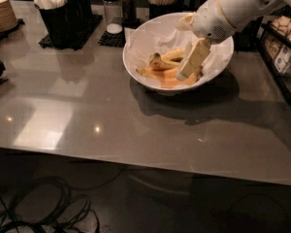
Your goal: Pick banana from white bowl
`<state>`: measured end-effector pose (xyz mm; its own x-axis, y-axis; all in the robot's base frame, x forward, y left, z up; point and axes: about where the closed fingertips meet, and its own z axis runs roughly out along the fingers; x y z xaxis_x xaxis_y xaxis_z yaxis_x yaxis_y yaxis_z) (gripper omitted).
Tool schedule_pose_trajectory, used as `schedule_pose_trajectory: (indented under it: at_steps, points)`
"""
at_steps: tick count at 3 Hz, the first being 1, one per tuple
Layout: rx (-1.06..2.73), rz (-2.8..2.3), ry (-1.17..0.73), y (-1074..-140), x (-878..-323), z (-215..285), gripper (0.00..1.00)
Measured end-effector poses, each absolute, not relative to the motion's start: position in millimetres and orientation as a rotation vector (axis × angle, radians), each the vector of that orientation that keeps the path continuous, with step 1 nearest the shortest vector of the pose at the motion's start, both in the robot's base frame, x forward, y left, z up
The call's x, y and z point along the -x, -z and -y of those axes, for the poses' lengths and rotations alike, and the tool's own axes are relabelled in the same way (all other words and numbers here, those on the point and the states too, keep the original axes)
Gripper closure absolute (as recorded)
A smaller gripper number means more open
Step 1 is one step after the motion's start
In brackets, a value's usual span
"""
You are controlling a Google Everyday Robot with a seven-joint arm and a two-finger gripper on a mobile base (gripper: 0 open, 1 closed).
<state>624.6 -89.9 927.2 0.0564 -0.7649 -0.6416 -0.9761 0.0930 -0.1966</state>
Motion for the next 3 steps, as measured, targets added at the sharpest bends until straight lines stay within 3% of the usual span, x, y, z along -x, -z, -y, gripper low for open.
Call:
schedule_pose_trajectory:
  at_steps: [1, 2, 3]
  points:
    - [1.714, -1.753, -0.438, -925.7, -626.5, 89.8, 0.0]
    - [1.715, -1.753, -0.438, -925.6, -626.5, 89.5, 0.13]
    - [1.716, -1.752, -0.44, -925.1, -626.8, 88.8, 0.16]
